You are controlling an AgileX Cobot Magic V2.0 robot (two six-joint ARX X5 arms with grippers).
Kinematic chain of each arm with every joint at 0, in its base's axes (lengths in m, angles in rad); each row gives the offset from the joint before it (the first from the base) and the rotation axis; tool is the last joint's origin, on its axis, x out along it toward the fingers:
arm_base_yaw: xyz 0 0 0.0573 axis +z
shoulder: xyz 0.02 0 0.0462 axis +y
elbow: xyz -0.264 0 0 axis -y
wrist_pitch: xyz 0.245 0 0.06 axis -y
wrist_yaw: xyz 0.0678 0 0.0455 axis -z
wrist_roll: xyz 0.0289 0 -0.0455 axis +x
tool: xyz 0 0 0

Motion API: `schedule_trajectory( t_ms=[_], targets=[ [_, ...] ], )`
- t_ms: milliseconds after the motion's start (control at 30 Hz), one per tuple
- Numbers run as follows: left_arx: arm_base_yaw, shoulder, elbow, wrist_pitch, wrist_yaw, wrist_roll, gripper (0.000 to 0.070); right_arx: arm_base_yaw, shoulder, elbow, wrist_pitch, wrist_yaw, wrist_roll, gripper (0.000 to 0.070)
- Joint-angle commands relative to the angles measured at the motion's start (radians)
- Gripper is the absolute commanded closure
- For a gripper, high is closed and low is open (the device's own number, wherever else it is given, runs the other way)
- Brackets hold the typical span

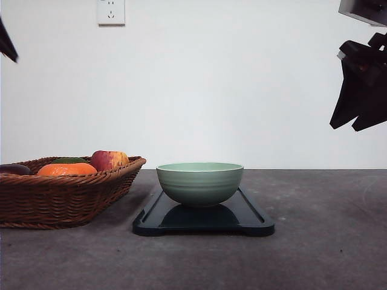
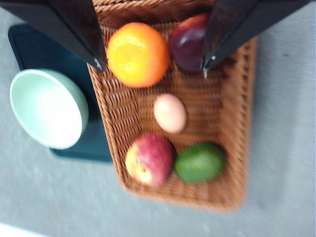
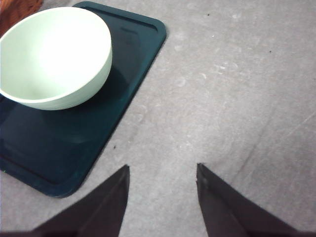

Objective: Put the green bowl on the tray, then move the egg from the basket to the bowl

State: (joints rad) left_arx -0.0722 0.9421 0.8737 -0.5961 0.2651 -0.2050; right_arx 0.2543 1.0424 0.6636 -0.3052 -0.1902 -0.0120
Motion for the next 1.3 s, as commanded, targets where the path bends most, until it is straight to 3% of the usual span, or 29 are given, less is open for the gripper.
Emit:
schedule_trajectory(
  t_ms=[0, 133, 433, 733, 1267],
  targets=[
    [-0.019, 0.055, 0.036, 0.008, 0.005, -0.018, 0.0308, 0.002, 0.008, 0.004, 0.006, -0.001, -0.011, 0.0433],
    [-0.076, 0.195, 0.103, 0.005, -0.026, -0.027, 0.0309, 0.002, 0.008, 0.004, 0.006, -0.001, -0.011, 0.0433],
    [-0.185, 0.526, 0.337, -0.106, -0.245, -0.052, 0.0309, 0.002, 0.008, 0.004, 0.010, -0.005, -0.011, 0.0433],
    [-0.214, 0.770, 0.510, -0.122, -0.267, -0.103, 0.0309, 0.002, 0.008, 0.004, 0.014, -0.005, -0.011, 0.0433],
    [-0.210, 0.937, 0.522, -0.114, -0.296, -0.118, 0.0309, 0.002, 0.008, 0.004, 0.023, -0.005, -0.011, 0.0433]
  ],
)
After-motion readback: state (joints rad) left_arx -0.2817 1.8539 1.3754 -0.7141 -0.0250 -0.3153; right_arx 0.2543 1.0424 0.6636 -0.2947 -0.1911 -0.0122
